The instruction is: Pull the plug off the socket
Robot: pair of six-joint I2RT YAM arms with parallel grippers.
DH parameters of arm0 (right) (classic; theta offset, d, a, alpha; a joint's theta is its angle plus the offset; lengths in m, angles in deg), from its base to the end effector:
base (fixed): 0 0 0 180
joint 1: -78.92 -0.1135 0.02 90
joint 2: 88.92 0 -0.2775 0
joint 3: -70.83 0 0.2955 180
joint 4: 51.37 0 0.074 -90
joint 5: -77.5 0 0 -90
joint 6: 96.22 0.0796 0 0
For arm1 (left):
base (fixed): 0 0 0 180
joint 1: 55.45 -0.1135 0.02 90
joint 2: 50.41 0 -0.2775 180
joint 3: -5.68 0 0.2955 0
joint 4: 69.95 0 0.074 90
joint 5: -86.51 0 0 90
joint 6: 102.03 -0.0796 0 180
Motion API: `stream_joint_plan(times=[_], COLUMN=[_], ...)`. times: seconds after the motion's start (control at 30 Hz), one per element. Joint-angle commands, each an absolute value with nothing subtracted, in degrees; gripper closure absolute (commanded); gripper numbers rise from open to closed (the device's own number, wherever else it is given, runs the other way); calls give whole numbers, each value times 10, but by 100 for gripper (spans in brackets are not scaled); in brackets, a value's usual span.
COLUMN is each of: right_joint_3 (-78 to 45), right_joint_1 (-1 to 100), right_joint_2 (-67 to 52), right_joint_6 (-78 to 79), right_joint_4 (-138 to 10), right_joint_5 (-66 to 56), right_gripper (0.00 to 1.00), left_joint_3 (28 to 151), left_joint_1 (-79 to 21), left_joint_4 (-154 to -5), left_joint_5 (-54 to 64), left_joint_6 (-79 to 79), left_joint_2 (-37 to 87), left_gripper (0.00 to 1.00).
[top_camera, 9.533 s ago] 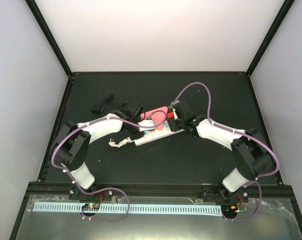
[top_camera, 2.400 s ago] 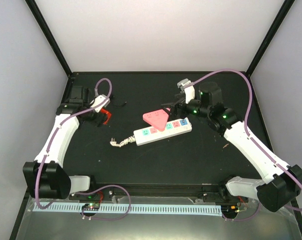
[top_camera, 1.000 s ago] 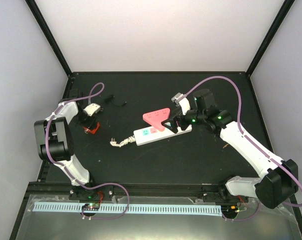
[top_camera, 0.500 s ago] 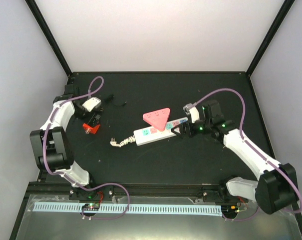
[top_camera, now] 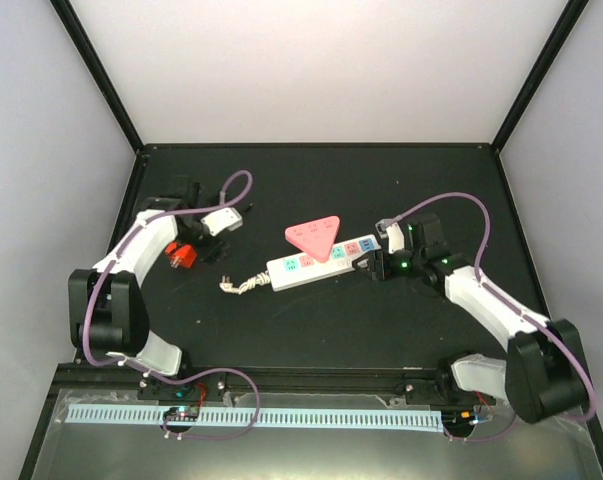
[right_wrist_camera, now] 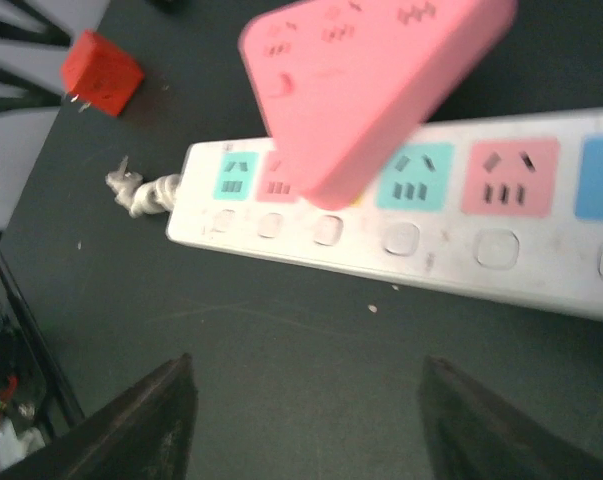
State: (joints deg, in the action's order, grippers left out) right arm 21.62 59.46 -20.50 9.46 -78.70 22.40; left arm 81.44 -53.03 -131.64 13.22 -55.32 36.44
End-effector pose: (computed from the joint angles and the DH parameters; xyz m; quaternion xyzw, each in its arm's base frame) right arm 0.2609 0.1405 0.1732 -0.1402 0.8820 0.3722 0.2526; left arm 0.3379 -0.0372 0.1902 0.4000 0.8930 -0.0829 0.1890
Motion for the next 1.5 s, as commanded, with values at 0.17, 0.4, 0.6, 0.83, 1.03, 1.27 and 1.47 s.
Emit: stream_joint_plan(times=[0.17,0.4,0.6,0.83,1.03,1.27,1.47], right_joint_3=[183,200,163,130,113,77,57], right_joint_1=[605,605,605,607,615,626,626], right_joint_2=[-117,-86,-18,35,65,107,124], right_joint_6=[85,79,64,59,53,48,53], right_joint_4=[-795,-787,-805,-815,-811,-815,-809], right_joint_5=[209,177,188,182,177,194,215], right_gripper=[63,73,79,79,79,78,77], left_joint_3=[773,761,745,715,689,689,700], left_joint_1=[-431,-394,-354,-320,-280,-203,-137], left_joint_4=[-1256,-1224,-1207,-1197,-1195,-1204,-1196], left_joint_5=[72,40,13,-8,-4,34,55], left_joint_6=[-557,-555,-563,-568,-568,-543,-519], left_joint_2=[382,413,422,432,417,394,422], left_gripper=[50,58,63,67,70,70,70])
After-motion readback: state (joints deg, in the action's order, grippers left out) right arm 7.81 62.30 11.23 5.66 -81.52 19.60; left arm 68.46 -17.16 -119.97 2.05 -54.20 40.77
